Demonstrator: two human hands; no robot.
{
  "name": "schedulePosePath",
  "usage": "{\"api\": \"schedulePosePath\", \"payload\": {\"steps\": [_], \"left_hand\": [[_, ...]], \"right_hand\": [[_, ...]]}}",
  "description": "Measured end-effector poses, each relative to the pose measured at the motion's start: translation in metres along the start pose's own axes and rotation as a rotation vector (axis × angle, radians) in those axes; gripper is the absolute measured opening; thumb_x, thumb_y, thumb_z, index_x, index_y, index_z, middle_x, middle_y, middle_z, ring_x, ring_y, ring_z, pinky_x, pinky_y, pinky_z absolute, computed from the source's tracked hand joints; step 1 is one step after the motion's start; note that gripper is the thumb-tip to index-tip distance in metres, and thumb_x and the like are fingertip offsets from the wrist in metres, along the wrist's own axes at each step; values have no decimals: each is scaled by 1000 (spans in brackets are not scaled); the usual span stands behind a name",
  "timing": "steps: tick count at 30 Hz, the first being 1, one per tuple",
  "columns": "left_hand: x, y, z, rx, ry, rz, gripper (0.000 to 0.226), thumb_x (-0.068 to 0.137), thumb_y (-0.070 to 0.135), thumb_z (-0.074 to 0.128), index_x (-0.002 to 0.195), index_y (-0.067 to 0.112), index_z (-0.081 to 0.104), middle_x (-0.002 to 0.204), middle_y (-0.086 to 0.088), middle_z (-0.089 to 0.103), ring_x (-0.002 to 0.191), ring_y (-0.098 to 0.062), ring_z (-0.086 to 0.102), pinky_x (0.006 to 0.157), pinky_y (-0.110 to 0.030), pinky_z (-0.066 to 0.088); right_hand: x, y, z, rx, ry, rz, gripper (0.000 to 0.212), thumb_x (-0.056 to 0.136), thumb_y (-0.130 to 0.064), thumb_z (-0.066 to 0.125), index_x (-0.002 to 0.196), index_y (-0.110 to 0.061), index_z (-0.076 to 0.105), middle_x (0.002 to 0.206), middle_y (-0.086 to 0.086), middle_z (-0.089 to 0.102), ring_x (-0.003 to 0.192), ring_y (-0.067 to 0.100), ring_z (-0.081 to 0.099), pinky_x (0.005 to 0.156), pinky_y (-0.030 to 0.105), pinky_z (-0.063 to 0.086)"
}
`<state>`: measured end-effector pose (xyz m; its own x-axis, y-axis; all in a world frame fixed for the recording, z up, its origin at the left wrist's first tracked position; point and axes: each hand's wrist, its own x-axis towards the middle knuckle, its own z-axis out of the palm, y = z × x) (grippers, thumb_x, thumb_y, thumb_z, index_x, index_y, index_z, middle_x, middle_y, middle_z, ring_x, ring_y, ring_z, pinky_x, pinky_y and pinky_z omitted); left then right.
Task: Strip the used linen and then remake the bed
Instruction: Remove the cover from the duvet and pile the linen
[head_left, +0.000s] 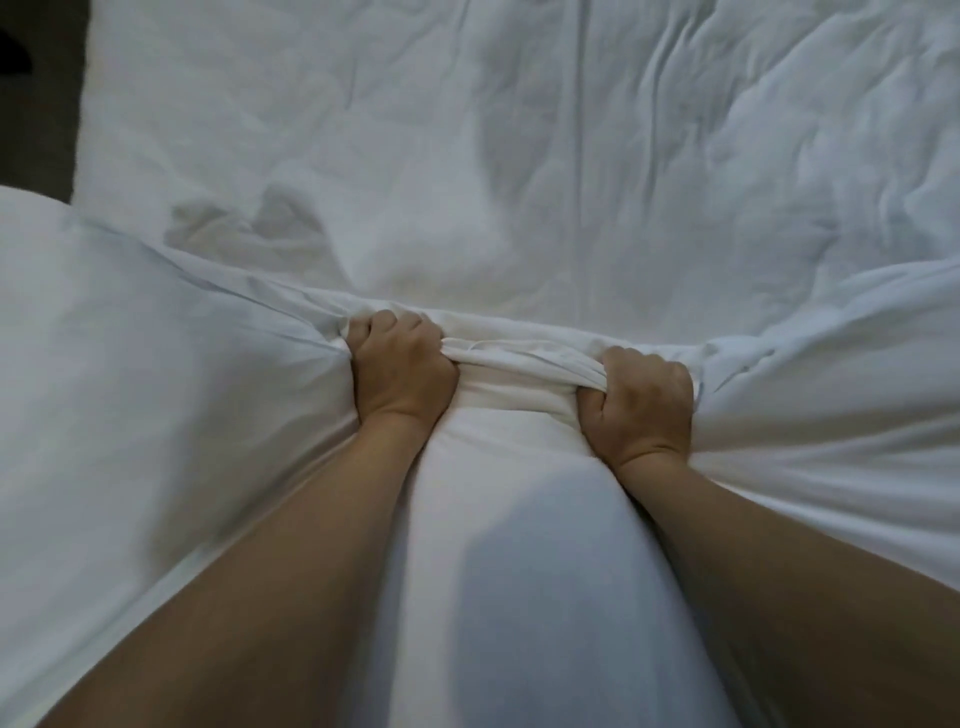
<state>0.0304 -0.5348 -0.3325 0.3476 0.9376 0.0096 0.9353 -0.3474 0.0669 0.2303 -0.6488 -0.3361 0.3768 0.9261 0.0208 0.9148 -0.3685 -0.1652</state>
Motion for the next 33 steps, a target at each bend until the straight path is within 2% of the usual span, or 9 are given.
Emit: {"api": "schedulePosePath", "payload": {"steps": [8, 12, 17, 19, 23, 26, 28, 30, 33], "left_hand": [[3, 0, 9, -8, 17, 12, 7, 57, 16, 58, 57, 11, 63, 62, -6, 62, 66, -31, 56, 80, -40, 30], [3, 2, -3, -19, -42, 1, 18, 60, 19, 51, 59, 12, 67, 64, -4, 64, 69, -31, 57, 79, -39, 28], [12, 42, -72, -252, 232, 147, 16, 56, 25, 41, 50, 16, 52, 52, 0, 52, 60, -26, 49, 70, -37, 32], [19, 61, -78, -350, 200, 193, 12, 55, 22, 40, 49, 16, 48, 52, 0, 52, 61, -25, 47, 71, -37, 33], [34, 40, -51, -239, -83, 54, 23, 63, 19, 40, 62, 12, 62, 70, -14, 65, 77, -36, 58, 78, -40, 35], [27, 28, -54, -143, 96, 102, 23, 70, 20, 45, 72, 8, 64, 74, -15, 65, 80, -36, 59, 91, -45, 37], [8, 10, -60, 16, 180, 115, 35, 81, 32, 42, 94, 8, 65, 98, -14, 66, 109, -36, 56, 114, -53, 15], [-11, -25, -67, 159, 193, 130, 48, 89, 42, 38, 118, 12, 62, 126, -10, 60, 133, -36, 41, 117, -59, 0], [-12, -39, -79, 260, -123, -4, 60, 90, 45, 25, 137, 17, 51, 146, -8, 46, 142, -38, 26, 114, -64, -3]], "right_hand": [[5, 2, 11, 45, -4, -19, 27, 75, -31, 41, 76, -11, 59, 68, 10, 56, 63, 34, 51, 66, 38, 29], [3, 5, 13, 87, -3, -9, 29, 75, -32, 40, 78, -11, 60, 69, 10, 58, 63, 34, 52, 65, 37, 32], [-1, 10, 14, 155, 29, 22, 33, 79, -33, 38, 80, -8, 60, 70, 14, 59, 64, 35, 55, 67, 39, 28], [2, 14, 18, 157, 46, 16, 36, 80, -34, 36, 78, -6, 59, 69, 17, 60, 64, 37, 55, 66, 39, 28], [5, 15, 20, 164, 118, 11, 39, 80, -34, 34, 70, -3, 57, 62, 19, 58, 57, 37, 54, 64, 40, 39], [4, 13, 22, 157, 170, -21, 35, 81, -32, 35, 66, -5, 51, 59, 19, 55, 53, 36, 52, 60, 40, 40], [5, 14, 23, 163, 199, -36, 34, 81, -32, 36, 65, -6, 50, 58, 18, 55, 52, 37, 52, 59, 40, 41], [5, 13, 18, 167, 191, -20, 34, 80, -33, 36, 65, -7, 51, 58, 18, 55, 52, 37, 52, 59, 39, 40], [6, 2, -6, 171, 121, 30, 42, 76, -38, 31, 77, -7, 59, 70, 19, 62, 64, 38, 57, 67, 40, 39]]}}
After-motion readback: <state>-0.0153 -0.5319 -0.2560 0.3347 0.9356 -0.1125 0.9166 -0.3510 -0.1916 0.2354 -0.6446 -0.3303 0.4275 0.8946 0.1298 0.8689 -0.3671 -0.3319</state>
